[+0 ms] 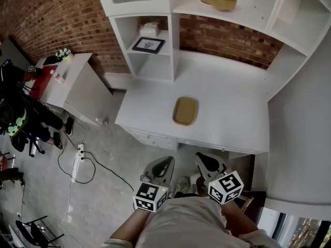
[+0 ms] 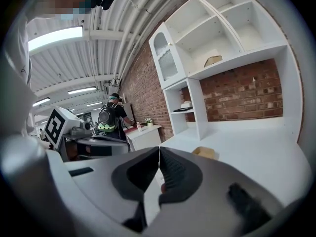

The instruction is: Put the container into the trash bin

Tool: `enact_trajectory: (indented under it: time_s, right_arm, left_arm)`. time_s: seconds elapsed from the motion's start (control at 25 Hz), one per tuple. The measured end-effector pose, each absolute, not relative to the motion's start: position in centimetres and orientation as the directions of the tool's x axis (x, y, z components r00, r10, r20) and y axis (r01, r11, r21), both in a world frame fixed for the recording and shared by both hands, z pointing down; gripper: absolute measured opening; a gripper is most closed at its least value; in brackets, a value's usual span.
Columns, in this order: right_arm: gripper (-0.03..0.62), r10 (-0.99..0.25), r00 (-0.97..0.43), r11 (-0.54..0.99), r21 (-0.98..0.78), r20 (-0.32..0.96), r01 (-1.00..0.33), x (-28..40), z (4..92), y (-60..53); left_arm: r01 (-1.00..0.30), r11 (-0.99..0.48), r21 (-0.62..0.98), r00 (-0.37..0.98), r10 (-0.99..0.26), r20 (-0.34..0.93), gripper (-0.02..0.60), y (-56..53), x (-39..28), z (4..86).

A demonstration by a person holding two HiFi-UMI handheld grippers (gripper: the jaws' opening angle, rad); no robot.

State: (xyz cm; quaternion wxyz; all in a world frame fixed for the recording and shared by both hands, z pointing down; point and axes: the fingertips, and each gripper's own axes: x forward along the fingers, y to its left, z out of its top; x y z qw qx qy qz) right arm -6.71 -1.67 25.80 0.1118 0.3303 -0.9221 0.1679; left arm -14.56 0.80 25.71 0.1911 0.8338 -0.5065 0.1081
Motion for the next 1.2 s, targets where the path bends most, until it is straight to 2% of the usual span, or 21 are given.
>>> enact_trajectory:
  time_s: [0.44,1.2]
  right_arm:
    - [0.028,-0.561,-0.752,0.708,-0.271,0.346,-0.652,-8.7,27.8,-4.3]
    - [0.028,-0.646,-0.644,0.599,-0.251,0.411,-0.761,-11.4,30.4,-13.5]
  left_arm:
    - [-0.894,-0.39,0.221,0.447,-0.802,0.395,0.017,-2.3,-17.4,26.6]
    - [-0.821,-0.52,0.236,0.569,-0.712,0.411,0.017,-13.7,-20.0,28.8]
